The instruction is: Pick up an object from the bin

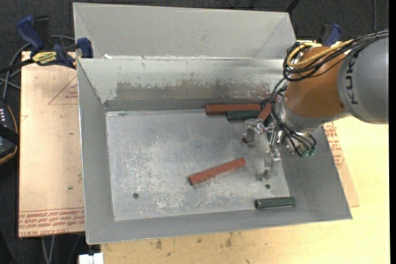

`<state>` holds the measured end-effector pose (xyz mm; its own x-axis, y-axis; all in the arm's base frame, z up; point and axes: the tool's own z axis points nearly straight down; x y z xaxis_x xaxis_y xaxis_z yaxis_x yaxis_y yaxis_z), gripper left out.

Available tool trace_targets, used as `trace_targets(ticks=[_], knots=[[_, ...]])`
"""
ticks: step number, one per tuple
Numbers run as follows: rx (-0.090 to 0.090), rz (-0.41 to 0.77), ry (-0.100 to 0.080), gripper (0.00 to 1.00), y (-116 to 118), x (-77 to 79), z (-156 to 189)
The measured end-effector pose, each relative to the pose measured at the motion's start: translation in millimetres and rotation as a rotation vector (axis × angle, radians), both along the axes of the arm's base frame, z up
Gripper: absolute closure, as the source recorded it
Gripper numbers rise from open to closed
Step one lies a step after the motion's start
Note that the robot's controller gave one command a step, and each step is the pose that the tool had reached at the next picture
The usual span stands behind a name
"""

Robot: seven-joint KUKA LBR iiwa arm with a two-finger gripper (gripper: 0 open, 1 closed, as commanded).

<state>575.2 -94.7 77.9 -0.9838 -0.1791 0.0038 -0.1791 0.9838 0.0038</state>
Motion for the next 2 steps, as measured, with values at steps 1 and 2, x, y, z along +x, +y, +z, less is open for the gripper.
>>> trace_targets(ticks=[1,2], knots=[[0.002,0.091,-0.003,0.0,68.7,-15.7,-4.8],[-0.002,0.085,-0.006,1.0,64.2,-14.8,-4.1]])
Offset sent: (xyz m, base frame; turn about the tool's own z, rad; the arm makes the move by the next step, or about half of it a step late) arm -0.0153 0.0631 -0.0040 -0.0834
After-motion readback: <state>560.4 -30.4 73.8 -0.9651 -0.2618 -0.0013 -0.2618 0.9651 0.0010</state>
